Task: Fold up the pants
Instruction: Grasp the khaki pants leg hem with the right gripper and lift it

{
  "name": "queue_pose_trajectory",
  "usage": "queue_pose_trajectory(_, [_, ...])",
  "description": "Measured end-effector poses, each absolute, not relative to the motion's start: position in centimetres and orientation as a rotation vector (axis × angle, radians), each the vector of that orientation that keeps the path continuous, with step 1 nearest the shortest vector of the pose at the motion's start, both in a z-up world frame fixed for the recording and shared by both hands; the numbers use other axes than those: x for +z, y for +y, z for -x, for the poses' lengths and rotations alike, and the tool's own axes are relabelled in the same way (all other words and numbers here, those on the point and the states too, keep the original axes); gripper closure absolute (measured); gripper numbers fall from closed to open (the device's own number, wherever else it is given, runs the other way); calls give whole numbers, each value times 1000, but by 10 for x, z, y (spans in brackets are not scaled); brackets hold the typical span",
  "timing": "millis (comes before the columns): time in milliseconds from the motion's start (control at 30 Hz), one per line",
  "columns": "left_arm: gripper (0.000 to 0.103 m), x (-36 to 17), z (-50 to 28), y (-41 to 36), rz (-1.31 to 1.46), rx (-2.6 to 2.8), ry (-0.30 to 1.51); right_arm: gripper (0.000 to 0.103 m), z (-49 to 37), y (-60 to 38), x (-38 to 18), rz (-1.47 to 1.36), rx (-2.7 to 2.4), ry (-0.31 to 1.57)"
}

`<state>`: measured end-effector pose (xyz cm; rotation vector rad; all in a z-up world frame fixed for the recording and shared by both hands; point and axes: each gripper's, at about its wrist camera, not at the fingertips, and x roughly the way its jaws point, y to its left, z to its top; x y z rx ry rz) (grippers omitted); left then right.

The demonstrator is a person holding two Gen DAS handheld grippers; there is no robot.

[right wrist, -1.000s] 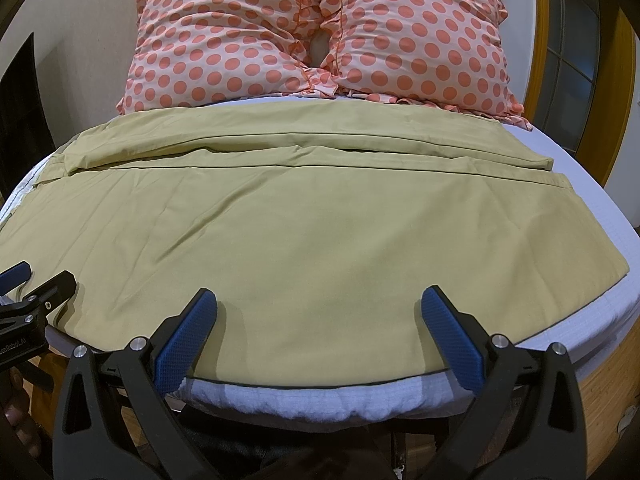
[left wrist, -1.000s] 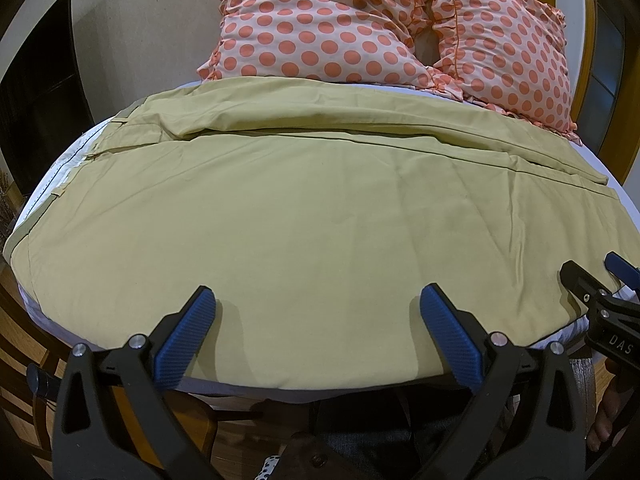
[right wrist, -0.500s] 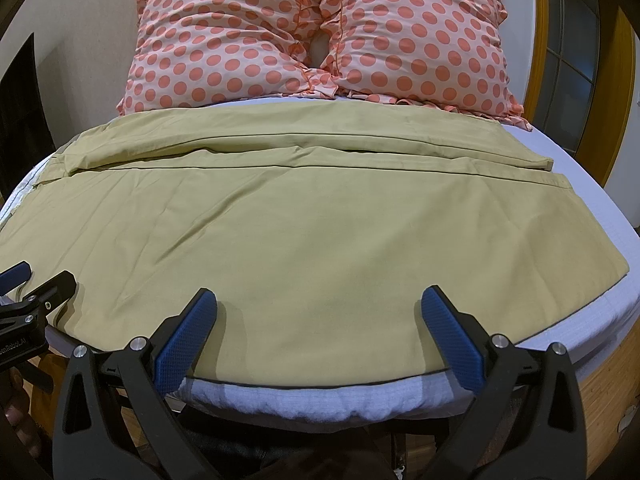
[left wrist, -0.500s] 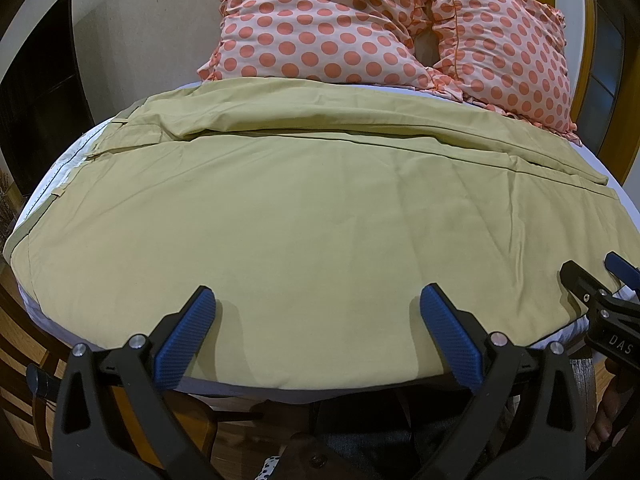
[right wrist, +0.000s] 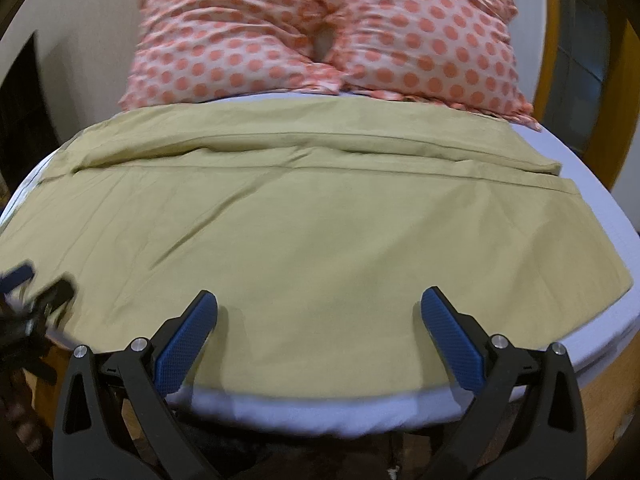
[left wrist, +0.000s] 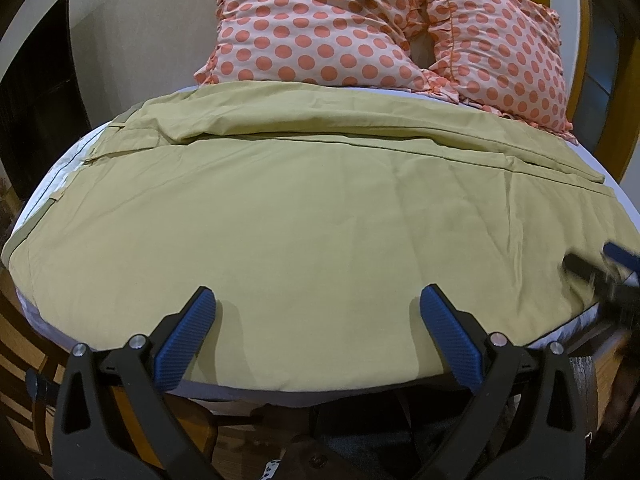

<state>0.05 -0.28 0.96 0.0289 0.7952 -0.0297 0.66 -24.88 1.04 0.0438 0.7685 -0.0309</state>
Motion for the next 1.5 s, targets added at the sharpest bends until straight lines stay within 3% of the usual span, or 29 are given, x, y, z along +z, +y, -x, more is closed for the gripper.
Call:
queue_pose_trajectory(200, [2, 14, -10, 15, 8, -3, 767, 1, -103, -341, 62, -228, -258, 787])
queue_pose_trajectory(233, [2, 17, -12, 18, 23, -13, 755, 5, -118, -352, 63, -252, -291, 807])
queue_pose_trajectory(333, [2, 25, -17, 21, 21, -24, 707, 28, -191, -396, 62, -349, -425, 882])
queue_pose_trajectory(433, [2, 33, -21, 19, -8, -33, 660, 36, -250, -435, 52, -419, -592, 915])
queue_pose_trajectory(767, [2, 34, -39, 19, -49, -61, 631, 37, -342, -482, 8, -484, -856, 953])
queue_pose_trajectory(800, [2, 33, -40, 19, -45, -65, 634, 38, -342, -480, 6, -449, -842, 927])
queue_pose_trajectory(900, [2, 29, -44, 21, -19, -81, 644, 56, -336, -481, 5, -413, -773, 882])
queue_pose_trajectory(967, [2, 29, -45, 23, 8, -102, 651, 82, -328, -480, 6, -408, -740, 855])
queue_pose_trajectory(1067, [2, 30, -47, 26, 51, -138, 658, 96, -313, -497, 6, -498, -675, 803])
queue_pose_trajectory(1267, [2, 40, -35, 46, 154, -151, 621, 99, -238, -532, 21, -809, -390, 578])
queue_pose_trajectory(1500, [2, 57, -21, 72, 176, -97, 533, 99, -44, -502, 31, -937, -125, 441])
